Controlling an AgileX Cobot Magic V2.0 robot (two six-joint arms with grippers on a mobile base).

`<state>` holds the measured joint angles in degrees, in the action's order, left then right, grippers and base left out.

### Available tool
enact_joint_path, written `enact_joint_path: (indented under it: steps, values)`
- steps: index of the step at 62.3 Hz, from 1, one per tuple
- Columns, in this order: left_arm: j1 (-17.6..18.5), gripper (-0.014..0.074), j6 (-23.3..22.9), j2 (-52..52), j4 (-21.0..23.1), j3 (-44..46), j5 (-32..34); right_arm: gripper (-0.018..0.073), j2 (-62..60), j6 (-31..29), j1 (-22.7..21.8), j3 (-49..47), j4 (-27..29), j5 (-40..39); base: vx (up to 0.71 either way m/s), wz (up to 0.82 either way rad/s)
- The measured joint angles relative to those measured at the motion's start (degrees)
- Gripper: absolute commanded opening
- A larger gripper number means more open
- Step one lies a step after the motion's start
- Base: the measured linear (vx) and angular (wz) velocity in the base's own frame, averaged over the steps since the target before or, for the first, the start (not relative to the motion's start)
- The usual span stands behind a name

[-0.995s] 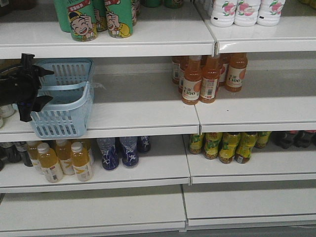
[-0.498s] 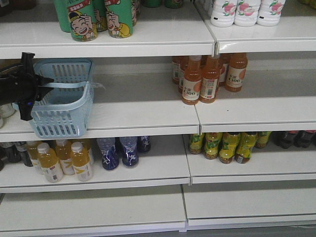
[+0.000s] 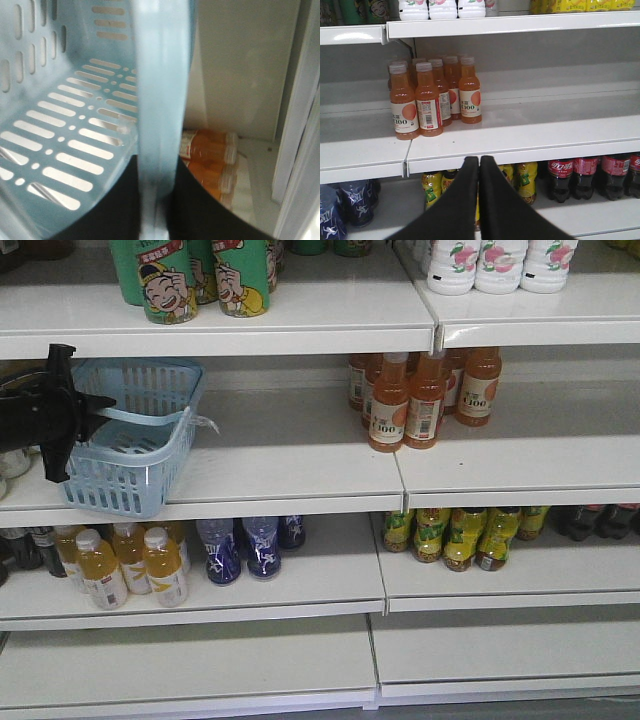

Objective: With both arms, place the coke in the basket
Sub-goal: 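Lift the basket off the shelf with the left gripper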

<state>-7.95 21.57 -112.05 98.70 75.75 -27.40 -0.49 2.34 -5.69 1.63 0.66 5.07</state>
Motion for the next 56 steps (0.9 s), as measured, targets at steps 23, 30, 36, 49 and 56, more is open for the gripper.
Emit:
enact_joint_path:
  steps: [23,30,36,49,56]
  values:
    - [0.0,-0.0007,11.5,0.0,-1.8,0.0,-16.5,-0.001,0.0,0.0,0.0,0.0,0.0,0.0,0.0,0.0]
    - [0.0,-0.0006,12.3,0.0,-5.1,0.0,-22.8,-0.001,0.0,0.0,0.0,0.0,0.0,0.0,0.0,0.0]
    - [0.0,-0.0006,12.6,0.0,-9.5,0.0,-27.5,-0.001,0.0,0.0,0.0,0.0,0.0,0.0,0.0,0.0]
    - [0.0,-0.0006,13.9,1.5,-18.5,0.0,-36.1,-0.001,0.0,0.0,0.0,0.0,0.0,0.0,0.0,0.0]
    - [0.1,-0.0006,15.2,3.2,-21.5,0.0,-39.6,-0.001,0.0,0.0,0.0,0.0,0.0,0.0,0.0,0.0]
